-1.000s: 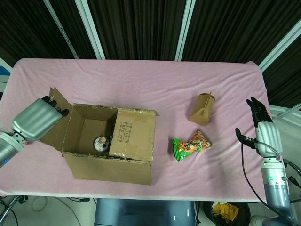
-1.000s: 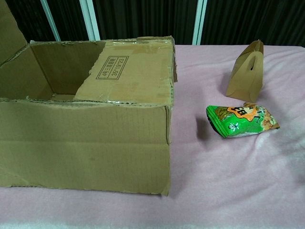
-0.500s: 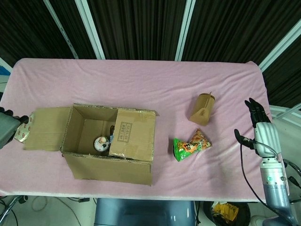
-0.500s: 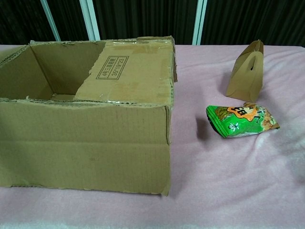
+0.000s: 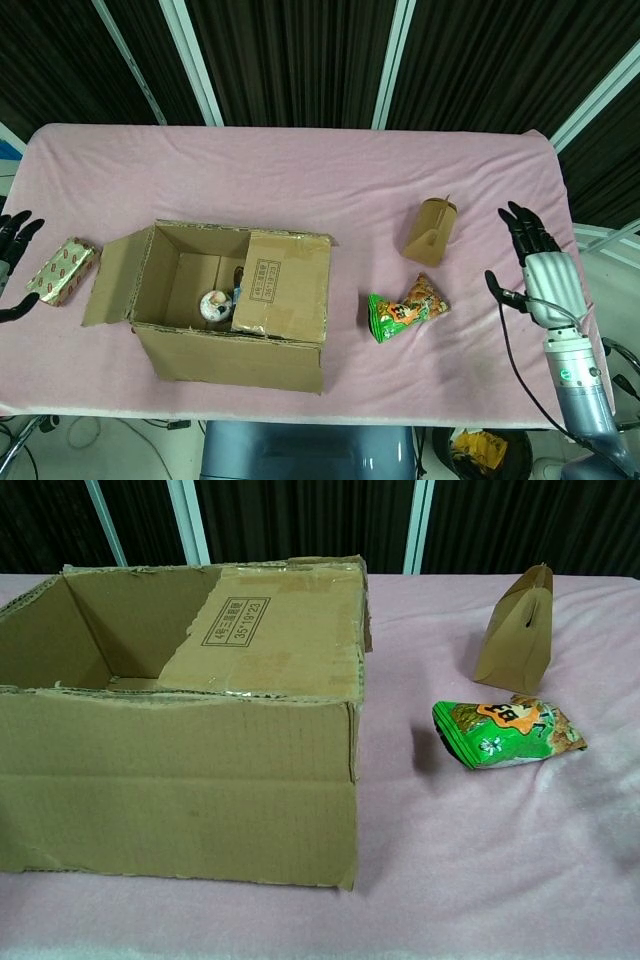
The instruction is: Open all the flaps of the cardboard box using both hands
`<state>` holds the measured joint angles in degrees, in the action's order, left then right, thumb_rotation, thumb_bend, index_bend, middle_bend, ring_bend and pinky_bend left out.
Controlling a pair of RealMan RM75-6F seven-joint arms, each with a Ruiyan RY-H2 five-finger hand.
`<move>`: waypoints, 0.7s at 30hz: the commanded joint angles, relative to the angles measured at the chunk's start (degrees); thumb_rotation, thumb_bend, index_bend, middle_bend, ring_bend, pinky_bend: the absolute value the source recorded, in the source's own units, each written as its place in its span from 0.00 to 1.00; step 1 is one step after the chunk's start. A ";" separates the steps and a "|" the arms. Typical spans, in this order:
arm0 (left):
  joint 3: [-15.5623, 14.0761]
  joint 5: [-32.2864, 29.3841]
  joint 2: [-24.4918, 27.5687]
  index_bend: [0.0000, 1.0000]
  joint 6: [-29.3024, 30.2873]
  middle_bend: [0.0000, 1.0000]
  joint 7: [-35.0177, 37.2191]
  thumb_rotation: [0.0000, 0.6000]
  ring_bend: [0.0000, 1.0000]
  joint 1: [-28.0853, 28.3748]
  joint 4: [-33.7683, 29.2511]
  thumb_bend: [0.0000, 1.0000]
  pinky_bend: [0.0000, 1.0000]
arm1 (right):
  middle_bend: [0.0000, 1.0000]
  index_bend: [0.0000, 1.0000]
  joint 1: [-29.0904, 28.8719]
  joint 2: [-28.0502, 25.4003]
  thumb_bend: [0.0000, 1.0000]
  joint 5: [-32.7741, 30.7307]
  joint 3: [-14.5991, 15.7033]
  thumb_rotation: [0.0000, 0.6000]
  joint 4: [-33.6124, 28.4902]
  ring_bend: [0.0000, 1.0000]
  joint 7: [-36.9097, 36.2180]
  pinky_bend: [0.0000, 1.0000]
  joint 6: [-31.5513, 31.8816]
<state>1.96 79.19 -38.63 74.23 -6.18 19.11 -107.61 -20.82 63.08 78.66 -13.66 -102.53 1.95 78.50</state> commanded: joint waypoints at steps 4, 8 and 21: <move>2.25 -3.41 -13.78 0.00 9.50 0.00 1.26 1.00 0.00 -5.06 5.82 0.20 0.00 | 0.00 0.00 -5.98 -6.34 0.45 4.52 -0.43 1.00 -4.93 0.00 6.13 0.23 -8.87; 2.82 -4.73 -18.68 0.00 10.98 0.00 3.20 1.00 0.00 -6.35 9.15 0.20 0.00 | 0.00 0.00 -10.98 -8.08 0.45 5.84 -1.51 1.00 -7.74 0.00 9.41 0.23 -15.24; 2.10 -2.51 -25.46 0.00 10.55 0.00 8.00 1.00 0.00 -7.71 18.60 0.20 0.00 | 0.07 0.03 -29.89 -0.55 0.77 -2.69 -7.85 1.00 -8.30 0.02 19.36 0.24 -32.31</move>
<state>4.08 76.32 -63.72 84.90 1.23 11.54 -89.46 -47.40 59.99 78.64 -20.03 -111.63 19.12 49.15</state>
